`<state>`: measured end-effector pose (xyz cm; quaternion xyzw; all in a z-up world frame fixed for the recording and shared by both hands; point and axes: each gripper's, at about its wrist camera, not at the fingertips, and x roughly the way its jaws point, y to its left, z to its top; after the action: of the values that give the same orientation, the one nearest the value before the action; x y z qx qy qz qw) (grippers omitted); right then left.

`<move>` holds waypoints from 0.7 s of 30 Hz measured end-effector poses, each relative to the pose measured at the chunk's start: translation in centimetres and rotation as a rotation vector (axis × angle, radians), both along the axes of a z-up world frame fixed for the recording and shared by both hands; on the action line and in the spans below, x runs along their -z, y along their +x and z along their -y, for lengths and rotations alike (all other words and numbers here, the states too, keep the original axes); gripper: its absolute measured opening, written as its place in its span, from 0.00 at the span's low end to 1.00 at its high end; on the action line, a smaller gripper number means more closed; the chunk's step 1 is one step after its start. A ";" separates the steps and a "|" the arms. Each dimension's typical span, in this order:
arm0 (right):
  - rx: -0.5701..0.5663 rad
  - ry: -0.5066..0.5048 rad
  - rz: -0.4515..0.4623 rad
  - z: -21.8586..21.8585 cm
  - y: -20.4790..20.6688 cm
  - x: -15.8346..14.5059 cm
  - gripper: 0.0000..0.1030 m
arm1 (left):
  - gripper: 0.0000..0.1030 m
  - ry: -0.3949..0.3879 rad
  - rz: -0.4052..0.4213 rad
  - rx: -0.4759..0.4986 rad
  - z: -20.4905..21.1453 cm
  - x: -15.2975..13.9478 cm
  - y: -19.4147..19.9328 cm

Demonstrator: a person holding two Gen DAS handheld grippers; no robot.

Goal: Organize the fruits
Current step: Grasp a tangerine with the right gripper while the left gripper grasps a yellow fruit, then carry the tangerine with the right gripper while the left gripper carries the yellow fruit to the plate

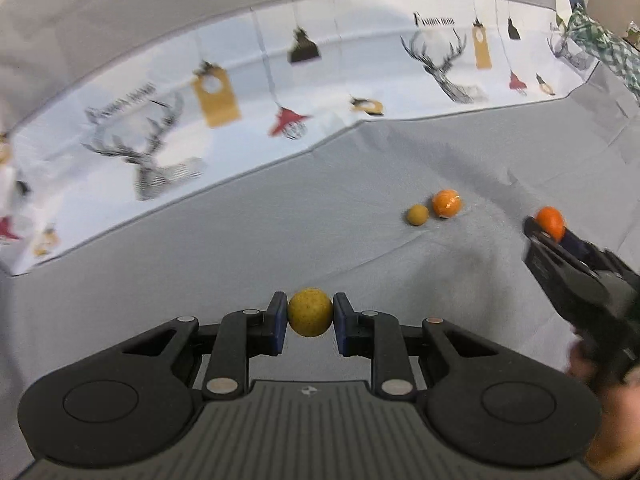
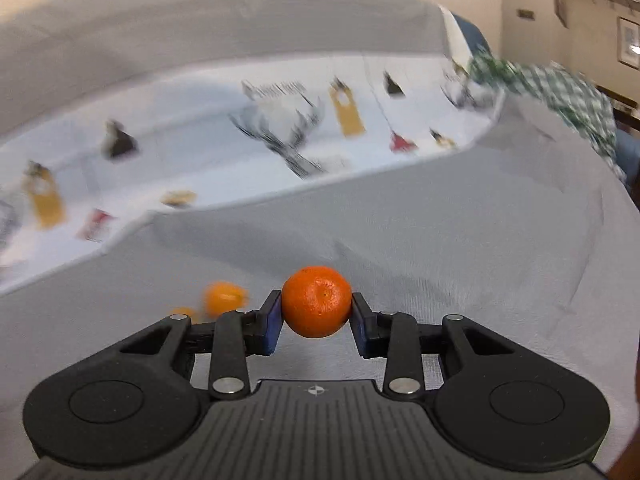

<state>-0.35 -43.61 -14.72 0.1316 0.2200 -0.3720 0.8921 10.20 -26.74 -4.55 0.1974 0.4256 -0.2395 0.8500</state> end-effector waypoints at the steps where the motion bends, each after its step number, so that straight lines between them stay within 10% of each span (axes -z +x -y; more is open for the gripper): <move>1: -0.030 -0.004 0.011 -1.2 -1.1 -0.9 0.36 | 0.26 0.002 0.012 -0.009 -1.0 -0.8 -0.7; 21: -0.730 0.030 -0.024 -25.8 -12.9 -11.3 0.36 | 0.26 -0.006 0.079 -0.249 -21.8 -7.1 -14.1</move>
<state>-13.20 -17.80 -3.42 0.0531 0.2682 -0.0271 0.9615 -3.88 -4.97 2.53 0.1500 0.4123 -0.1254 0.8898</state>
